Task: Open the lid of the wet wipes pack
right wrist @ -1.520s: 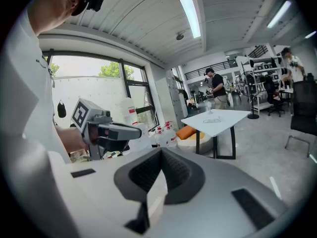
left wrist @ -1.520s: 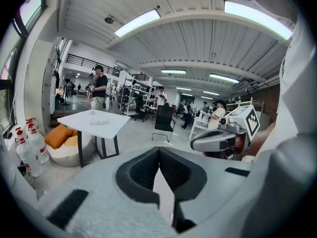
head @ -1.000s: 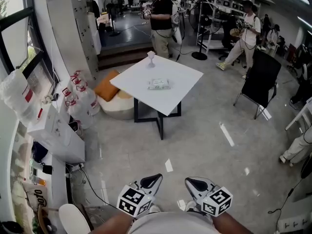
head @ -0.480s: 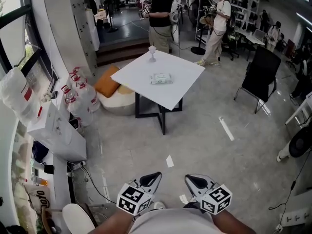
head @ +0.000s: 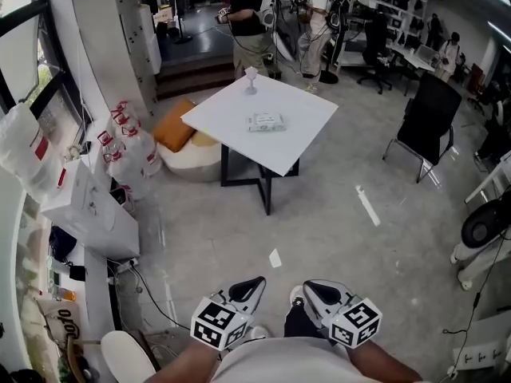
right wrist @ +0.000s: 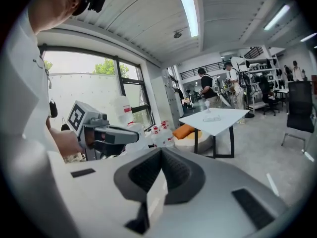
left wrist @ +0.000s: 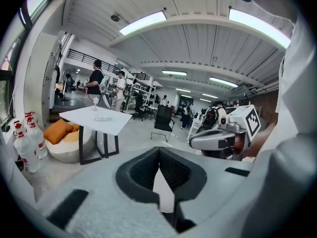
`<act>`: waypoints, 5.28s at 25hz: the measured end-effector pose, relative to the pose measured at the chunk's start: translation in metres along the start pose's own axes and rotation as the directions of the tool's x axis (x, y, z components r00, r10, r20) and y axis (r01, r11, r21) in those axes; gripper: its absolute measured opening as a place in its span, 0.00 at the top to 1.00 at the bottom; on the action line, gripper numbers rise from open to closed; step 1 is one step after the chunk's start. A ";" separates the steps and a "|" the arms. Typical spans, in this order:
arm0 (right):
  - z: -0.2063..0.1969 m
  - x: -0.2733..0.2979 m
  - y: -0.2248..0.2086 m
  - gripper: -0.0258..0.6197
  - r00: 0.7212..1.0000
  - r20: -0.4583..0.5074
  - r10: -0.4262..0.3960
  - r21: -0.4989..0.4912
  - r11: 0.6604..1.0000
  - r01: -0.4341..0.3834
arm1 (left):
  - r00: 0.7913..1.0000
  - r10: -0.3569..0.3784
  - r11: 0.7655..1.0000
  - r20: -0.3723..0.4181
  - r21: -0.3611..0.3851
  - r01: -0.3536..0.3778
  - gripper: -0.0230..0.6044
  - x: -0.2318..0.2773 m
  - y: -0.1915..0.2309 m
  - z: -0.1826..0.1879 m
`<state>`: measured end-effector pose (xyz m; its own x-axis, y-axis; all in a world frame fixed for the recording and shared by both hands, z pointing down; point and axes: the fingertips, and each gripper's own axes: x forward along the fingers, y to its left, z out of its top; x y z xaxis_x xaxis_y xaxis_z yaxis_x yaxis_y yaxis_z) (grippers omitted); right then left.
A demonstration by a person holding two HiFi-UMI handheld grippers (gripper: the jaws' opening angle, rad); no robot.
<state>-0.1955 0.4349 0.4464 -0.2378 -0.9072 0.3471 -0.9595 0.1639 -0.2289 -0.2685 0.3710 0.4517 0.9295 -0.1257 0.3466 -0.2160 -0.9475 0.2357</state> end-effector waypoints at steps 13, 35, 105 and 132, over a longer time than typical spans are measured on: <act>0.034 0.051 -0.063 0.95 0.999 0.020 0.045 -0.014 0.999 -0.045 | 0.999 0.047 0.999 -0.016 0.007 -0.047 0.96 0.053 0.047 0.031; 0.103 0.111 -0.242 0.95 0.983 0.004 0.181 -0.067 0.981 -0.181 | 0.987 0.159 0.986 0.027 -0.053 -0.157 0.96 0.217 0.100 0.118; 0.276 0.479 -0.424 0.95 0.989 -0.085 0.121 -0.098 0.987 -0.129 | 0.981 0.195 0.980 0.003 -0.049 -0.194 0.96 0.359 0.498 0.247; 0.284 0.492 -0.452 0.91 0.961 -0.115 0.252 -0.219 0.937 -0.271 | 0.945 0.326 0.942 -0.029 -0.074 -0.327 0.96 0.384 0.482 0.255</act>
<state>0.1644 -0.1958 0.4629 -0.4872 -0.7861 0.3805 -0.8677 0.4849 -0.1093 0.0607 -0.2092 0.4674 0.7992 -0.4190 0.4310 -0.5296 -0.8299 0.1754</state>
